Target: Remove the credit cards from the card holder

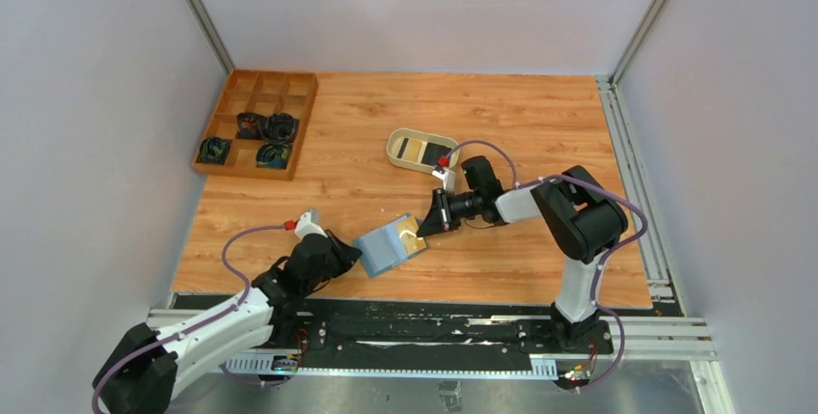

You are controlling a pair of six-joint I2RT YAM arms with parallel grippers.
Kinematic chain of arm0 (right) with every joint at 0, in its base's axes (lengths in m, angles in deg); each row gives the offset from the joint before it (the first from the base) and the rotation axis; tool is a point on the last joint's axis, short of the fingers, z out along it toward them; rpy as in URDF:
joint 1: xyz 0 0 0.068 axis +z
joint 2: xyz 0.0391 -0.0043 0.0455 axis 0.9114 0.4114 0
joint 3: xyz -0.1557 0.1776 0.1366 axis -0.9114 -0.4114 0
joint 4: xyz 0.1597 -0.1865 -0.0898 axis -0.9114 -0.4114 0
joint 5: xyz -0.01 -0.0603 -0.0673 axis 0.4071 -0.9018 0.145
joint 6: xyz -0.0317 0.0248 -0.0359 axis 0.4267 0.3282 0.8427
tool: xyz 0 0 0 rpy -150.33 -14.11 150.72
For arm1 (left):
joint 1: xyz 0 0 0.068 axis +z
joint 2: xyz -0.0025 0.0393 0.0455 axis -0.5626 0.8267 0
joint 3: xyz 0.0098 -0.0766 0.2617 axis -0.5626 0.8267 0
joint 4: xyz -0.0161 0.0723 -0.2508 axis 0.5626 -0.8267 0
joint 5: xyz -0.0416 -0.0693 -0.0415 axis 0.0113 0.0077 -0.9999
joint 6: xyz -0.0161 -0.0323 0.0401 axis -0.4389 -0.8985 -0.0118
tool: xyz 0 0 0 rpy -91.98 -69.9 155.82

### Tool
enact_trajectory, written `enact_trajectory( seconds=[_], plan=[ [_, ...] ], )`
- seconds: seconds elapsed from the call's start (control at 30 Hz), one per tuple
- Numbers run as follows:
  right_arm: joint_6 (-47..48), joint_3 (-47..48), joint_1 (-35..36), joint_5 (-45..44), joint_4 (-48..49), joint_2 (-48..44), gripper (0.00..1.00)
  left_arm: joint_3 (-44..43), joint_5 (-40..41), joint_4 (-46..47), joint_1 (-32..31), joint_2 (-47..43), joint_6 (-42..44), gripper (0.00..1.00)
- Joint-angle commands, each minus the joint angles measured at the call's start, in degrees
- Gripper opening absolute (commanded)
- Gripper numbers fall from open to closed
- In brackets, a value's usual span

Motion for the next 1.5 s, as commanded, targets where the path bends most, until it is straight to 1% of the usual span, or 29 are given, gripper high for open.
enact_trajectory(
  seconds=[0.0,0.2,0.4,0.5,0.6,0.8,1.0,1.2,1.37,1.47],
  plan=[
    [4.6,0.2,-1.9,-1.6,-7.4,-2.7,0.0,1.9,1.9,-5.5,0.3,0.1,1.8,0.0],
    [4.5,3.9,-3.0,-3.2,-12.4,-7.1,0.0,1.7,1.8,-5.7,0.5,0.1,2.1,0.0],
    [-0.6,8.9,-3.8,-6.7,-12.3,-10.0,0.0,1.7,1.7,-5.7,0.7,-0.4,2.1,0.0],
    [-3.8,12.0,-4.7,-10.3,-12.1,-10.3,0.0,1.7,1.6,-5.8,0.9,-0.7,2.2,0.0],
    [-7.2,15.5,-5.6,-15.8,-13.1,-10.1,0.0,1.7,1.5,-5.9,1.0,-0.8,2.3,0.0],
    [-13.5,26.0,-6.4,-25.3,-20.7,-5.5,0.0,1.7,1.4,-6.0,1.1,-1.2,3.3,0.0],
    [-18.2,31.0,-6.5,-33.8,-22.9,-1.0,0.0,-2.5,1.4,-9.2,1.1,-3.4,5.7,0.0],
    [-22.4,35.7,-6.4,-33.6,-23.1,5.4,0.0,-2.5,-0.1,-9.4,1.6,-4.0,8.0,0.0],
    [-26.0,37.2,-6.4,-35.8,-23.3,8.6,0.0,-2.7,-0.8,-9.5,2.1,-3.9,9.8,0.0],
    [-27.6,38.3,-6.3,-35.2,-22.7,10.5,0.0,-2.8,-1.0,-9.6,2.4,-3.8,10.6,0.0]
  ],
)
